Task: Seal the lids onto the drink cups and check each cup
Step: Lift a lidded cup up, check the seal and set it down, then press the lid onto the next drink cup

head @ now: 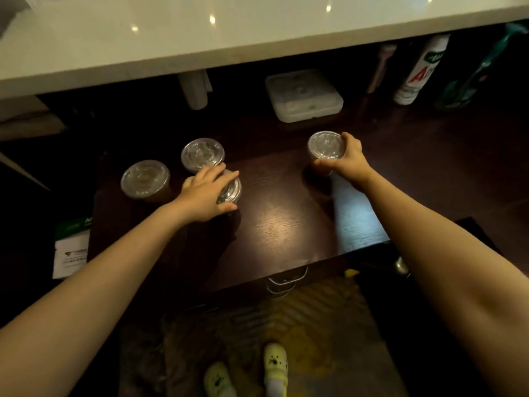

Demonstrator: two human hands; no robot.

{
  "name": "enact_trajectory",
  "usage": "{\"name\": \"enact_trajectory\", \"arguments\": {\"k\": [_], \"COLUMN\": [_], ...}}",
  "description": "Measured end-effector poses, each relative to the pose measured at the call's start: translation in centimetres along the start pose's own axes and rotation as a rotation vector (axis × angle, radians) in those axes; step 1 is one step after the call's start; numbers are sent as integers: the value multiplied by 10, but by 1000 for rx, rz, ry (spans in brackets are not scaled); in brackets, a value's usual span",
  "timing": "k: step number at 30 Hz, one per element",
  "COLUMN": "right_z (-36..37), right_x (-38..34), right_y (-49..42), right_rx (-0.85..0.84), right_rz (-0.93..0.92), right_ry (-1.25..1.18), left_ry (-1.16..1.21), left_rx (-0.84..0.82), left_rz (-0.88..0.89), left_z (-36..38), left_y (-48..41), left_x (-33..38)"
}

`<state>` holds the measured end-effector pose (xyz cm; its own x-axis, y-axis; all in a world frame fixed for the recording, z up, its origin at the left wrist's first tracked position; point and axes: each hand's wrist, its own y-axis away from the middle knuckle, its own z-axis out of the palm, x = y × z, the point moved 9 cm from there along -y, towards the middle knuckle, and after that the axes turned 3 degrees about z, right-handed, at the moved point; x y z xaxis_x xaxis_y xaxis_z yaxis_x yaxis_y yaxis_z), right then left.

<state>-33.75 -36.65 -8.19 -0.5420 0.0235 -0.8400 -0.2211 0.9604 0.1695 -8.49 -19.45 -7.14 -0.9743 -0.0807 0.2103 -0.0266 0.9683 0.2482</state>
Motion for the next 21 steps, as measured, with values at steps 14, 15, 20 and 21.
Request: {"name": "enact_trajectory", "arguments": {"k": [14,15,20,21], "right_z": [-7,-9,30,46], "right_x": [-17,-25,-80,-87], "right_y": [2,3,30,41], "right_rx": [-2,23,-57,-109], "right_rz": [-116,-152,-400,-438], "right_ry": [186,227,334,334], "left_ry": [17,20,30,33], "left_rx": [31,26,1,-4], "left_rz": [-35,-37,-43,-45], "left_z": [2,2,5,5], "left_y": [7,9,25,30], "left_x": [-1,-1,-2,-3]}}
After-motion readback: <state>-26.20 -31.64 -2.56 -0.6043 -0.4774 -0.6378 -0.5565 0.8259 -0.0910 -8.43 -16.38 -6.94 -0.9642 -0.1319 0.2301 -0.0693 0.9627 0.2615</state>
